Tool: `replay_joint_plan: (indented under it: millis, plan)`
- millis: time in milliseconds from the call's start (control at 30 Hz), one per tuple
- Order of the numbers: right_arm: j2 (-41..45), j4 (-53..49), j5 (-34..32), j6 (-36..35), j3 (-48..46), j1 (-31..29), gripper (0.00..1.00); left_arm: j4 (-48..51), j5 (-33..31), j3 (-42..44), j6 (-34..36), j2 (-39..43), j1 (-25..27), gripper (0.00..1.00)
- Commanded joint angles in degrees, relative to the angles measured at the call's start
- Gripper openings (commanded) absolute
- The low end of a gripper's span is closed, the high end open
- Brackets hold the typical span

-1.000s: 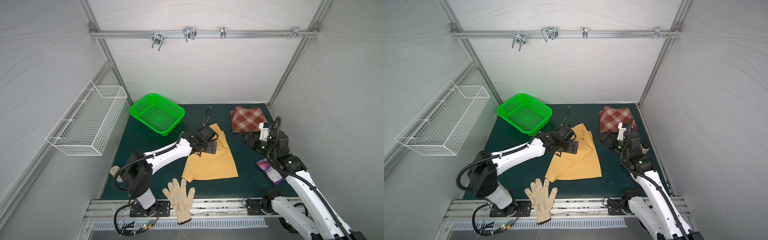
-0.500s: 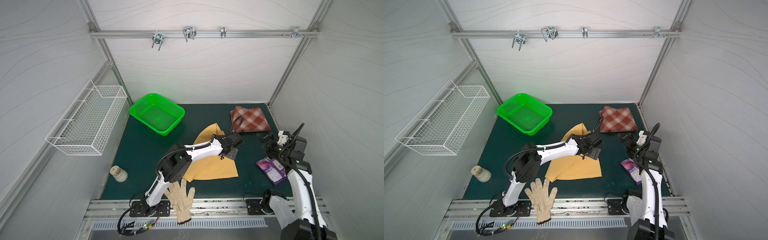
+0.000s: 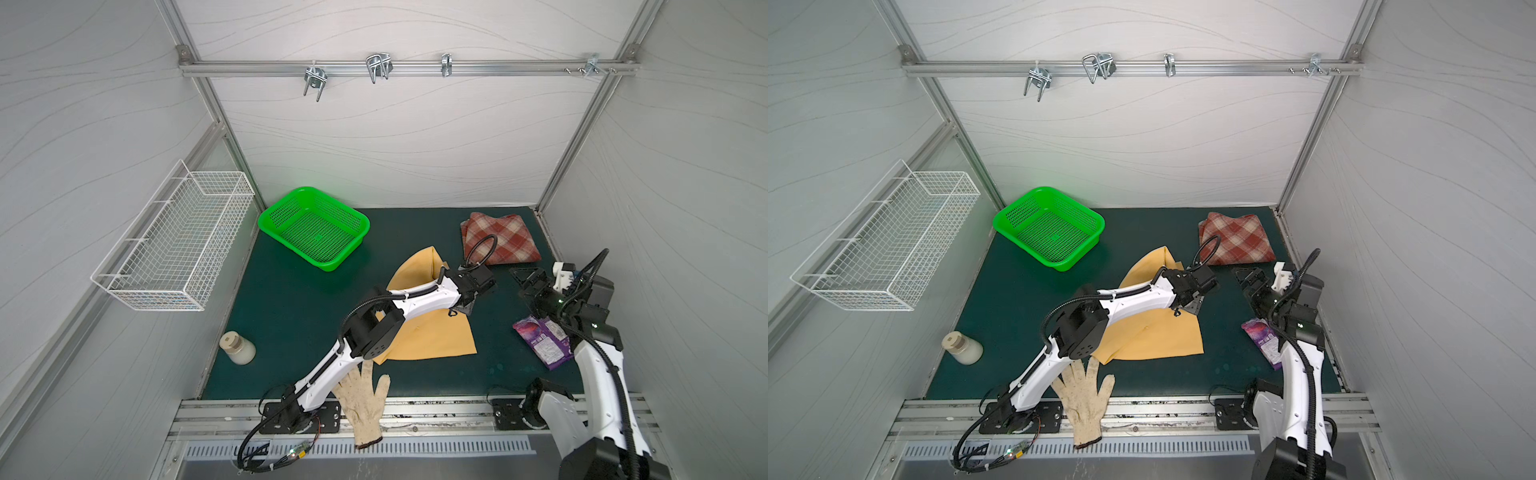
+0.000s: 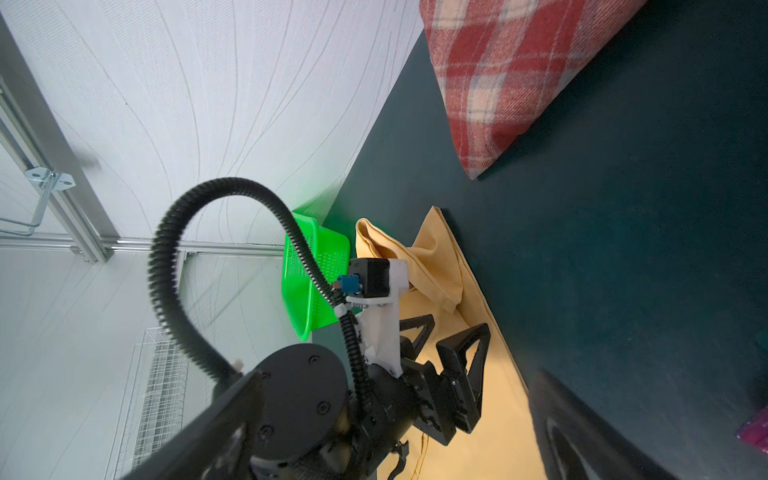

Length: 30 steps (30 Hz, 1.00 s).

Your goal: Fold and stack the skirts

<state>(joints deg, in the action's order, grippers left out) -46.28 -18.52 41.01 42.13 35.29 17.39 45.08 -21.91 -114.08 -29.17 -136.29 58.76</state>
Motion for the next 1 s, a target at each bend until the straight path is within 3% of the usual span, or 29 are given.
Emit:
replay_joint_plan:
  millis: [0,400,667,867,967]
  plan:
    - [1.1,-0.1,1.3,-0.7,-0.7,0.4,0.99,2.0,-3.2,-2.3,-2.1,-1.1,0.2,0.76]
    - [1.7,-0.1,2.2,-0.8,-1.6,0.4,0.99,3.2,-4.9,-4.1,-1.9,-2.8,0.1,0.64]
    - [1.5,-0.1,2.4,-1.0,-1.3,0.4,0.99,3.6,-4.4,-4.2,-1.6,-3.2,0.1,0.47]
    - [1.5,-0.4,2.6,-1.3,-1.2,0.4,0.99,4.0,-5.0,-4.5,-1.6,-3.6,0.1,0.43]
    - [1.5,-0.4,2.6,-1.5,-1.4,0.4,0.99,4.2,-5.6,-4.4,-1.7,-3.0,0.1,0.21]
